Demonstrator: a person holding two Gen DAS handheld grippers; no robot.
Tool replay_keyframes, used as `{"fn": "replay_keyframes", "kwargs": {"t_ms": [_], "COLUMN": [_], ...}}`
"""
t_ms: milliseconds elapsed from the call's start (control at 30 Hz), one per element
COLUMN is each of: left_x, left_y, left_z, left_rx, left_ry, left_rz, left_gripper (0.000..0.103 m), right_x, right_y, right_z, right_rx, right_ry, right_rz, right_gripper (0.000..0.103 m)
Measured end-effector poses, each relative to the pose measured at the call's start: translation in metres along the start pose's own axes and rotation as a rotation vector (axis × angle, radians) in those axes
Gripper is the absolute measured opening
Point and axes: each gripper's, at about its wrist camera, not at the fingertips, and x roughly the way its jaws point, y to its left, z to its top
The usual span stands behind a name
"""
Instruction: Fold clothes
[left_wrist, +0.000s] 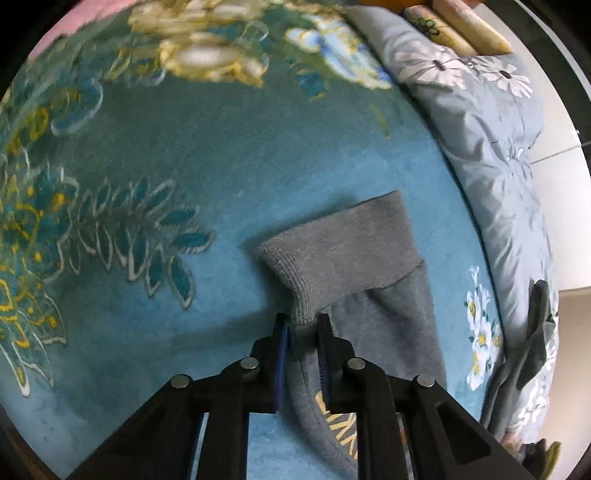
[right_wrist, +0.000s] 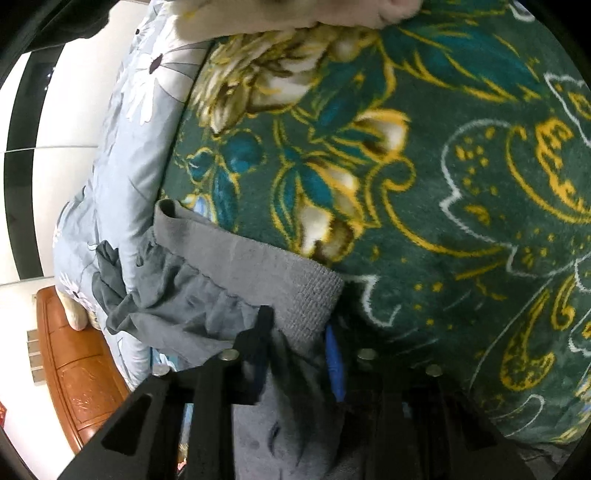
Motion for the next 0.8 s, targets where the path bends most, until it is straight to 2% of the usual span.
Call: {"fn": "replay_keyframes", "kwargs": {"t_ms": [67, 133, 267, 333, 367, 433, 467, 533, 600, 633, 667, 733, 800], "left_x": [-0.012, -0.036, -0.113, -0.146, -0.154, -0.143, -0.126, -0.091, -0.055, -0.039, -0.035, -0.035, -0.042], "left_y": [-0.014, -0.033, -0.071, -0.072, -0.068, -0.057, -0.049, -0.032, -0.015, -0.006, 0.005, 0.013, 0.002], "left_z": [0.003, 0.009, 0.023, 0.023, 0.021, 0.02, 0.016, 0.008, -0.001, -0.005, -0.011, -0.016, -0.006], "left_rx": [0.009, 0.029, 0.094, 0.148, 0.162, 0.165, 0.142, 0.095, 0.048, 0.023, -0.026, -0.056, -0.024], "left_ry": [-0.027, -0.075, -0.198, -0.274, -0.295, -0.283, -0.241, -0.156, -0.071, -0.031, -0.018, -0.012, -0.035], "left_rz": [-0.039, -0.119, -0.361, -0.395, -0.398, -0.373, -0.33, -0.242, -0.154, -0.115, -0.124, -0.112, -0.127], "left_gripper": [0.01, 0.01, 0.01, 0.01, 0.01, 0.01, 0.01, 0.01, 0.01, 0.01, 0.01, 0.01, 0.01], "right_x": [-0.013, -0.034, -0.105, -0.14, -0.157, -0.175, -0.175, -0.154, -0.122, -0.115, -0.11, -0.107, -0.107], "right_y": [0.01, 0.026, 0.066, 0.075, 0.072, 0.053, 0.041, 0.012, -0.022, -0.035, -0.047, -0.068, -0.069], "right_z": [0.002, 0.004, 0.005, -0.002, -0.006, -0.011, -0.012, -0.012, -0.016, -0.019, -0.02, -0.02, -0.017], "right_rx": [-0.042, -0.098, -0.231, -0.283, -0.295, -0.294, -0.285, -0.26, -0.213, -0.187, -0.152, -0.073, -0.062], "right_ry": [-0.03, -0.07, -0.181, -0.246, -0.287, -0.335, -0.337, -0.268, -0.168, -0.15, -0.14, -0.133, -0.131], "right_rz": [0.003, 0.033, 0.178, 0.24, 0.264, 0.276, 0.262, 0.176, 0.055, 0.036, 0.041, 0.081, 0.084], "right_gripper": [0.019, 0.016, 0.014, 0.014, 0.014, 0.014, 0.014, 0.014, 0.014, 0.014, 0.014, 0.014, 0.014]}}
